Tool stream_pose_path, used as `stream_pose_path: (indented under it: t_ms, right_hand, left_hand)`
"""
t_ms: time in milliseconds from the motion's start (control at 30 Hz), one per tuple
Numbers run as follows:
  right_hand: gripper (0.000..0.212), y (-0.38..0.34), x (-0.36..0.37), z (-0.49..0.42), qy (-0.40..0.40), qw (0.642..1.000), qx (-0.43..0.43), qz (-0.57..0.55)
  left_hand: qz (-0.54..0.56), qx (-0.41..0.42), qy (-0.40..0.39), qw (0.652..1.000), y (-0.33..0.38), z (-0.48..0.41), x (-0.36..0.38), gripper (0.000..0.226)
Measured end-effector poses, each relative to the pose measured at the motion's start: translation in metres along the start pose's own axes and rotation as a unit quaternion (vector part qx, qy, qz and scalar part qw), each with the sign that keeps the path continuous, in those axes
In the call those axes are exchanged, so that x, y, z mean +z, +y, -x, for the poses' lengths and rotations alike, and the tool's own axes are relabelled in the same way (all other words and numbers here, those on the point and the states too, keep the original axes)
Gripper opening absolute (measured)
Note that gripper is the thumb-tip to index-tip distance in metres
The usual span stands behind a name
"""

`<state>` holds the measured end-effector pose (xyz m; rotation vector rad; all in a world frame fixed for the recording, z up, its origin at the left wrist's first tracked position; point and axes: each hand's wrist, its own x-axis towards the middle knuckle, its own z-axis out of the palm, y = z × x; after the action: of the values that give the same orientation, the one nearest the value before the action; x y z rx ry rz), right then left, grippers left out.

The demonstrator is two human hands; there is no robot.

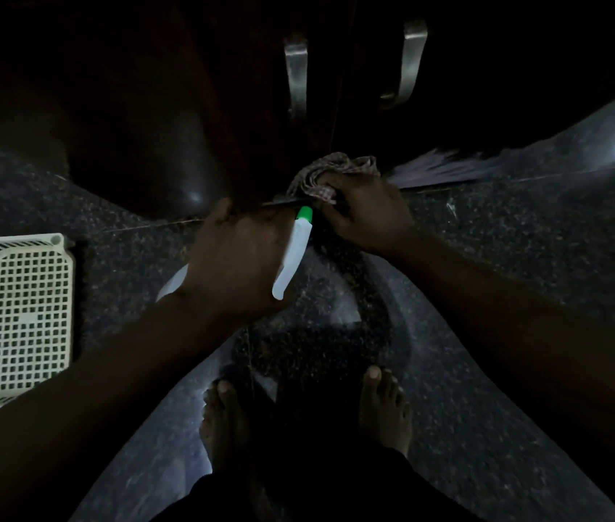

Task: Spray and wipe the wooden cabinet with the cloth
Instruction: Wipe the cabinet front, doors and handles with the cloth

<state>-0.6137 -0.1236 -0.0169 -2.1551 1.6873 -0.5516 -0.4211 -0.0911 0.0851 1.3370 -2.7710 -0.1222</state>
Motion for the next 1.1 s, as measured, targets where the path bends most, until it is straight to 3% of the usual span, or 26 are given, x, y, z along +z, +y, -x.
stream_pose_path:
  t_ms: [133,200,433,500,667,800,900,1033,1100]
  right_hand:
    - [0.032,0.052,-0.014,0.021,0.009,0.993,0.116,0.032]
    - [0.031,0.069,-0.023,0.028,0.021,0.990,0.132,0.052]
    - [0.033,0.044,-0.010,0.014,-0.007,0.997,0.058,0.044]
    - [0.034,0.034,-0.005,0.012,-0.002,0.999,0.043,0.029]
    - [0.028,0.063,-0.011,0.023,-0.008,0.996,0.093,0.012]
    - [0.022,0.089,-0.022,0.037,0.052,0.989,0.135,0.013]
    - [0.027,0.082,-0.020,0.032,0.014,0.993,0.118,0.010]
    - [0.017,0.059,-0.012,0.025,0.001,0.998,0.055,-0.038]
    - [0.020,0.057,-0.011,0.025,-0.006,0.997,0.055,-0.054]
  left_hand:
    - [-0.041,0.012,-0.042,0.998,0.007,-0.010,0.005,0.025]
    - [-0.048,0.012,-0.062,0.997,0.012,-0.016,0.007,0.026]
    - [-0.049,0.018,-0.032,0.998,0.022,-0.034,0.012,0.019]
    - [-0.057,0.018,-0.057,0.997,0.024,-0.038,0.014,0.023]
    - [-0.052,0.034,-0.024,0.998,0.030,-0.047,0.018,0.008]
    - [-0.058,0.045,-0.037,0.997,0.036,-0.058,0.026,0.017]
    - [-0.060,0.044,-0.024,0.997,0.043,-0.065,0.028,0.007]
    - [-0.069,0.051,-0.066,0.994,0.050,-0.075,0.030,0.029]
    - [-0.070,0.048,-0.065,0.994,0.054,-0.080,0.030,0.029]
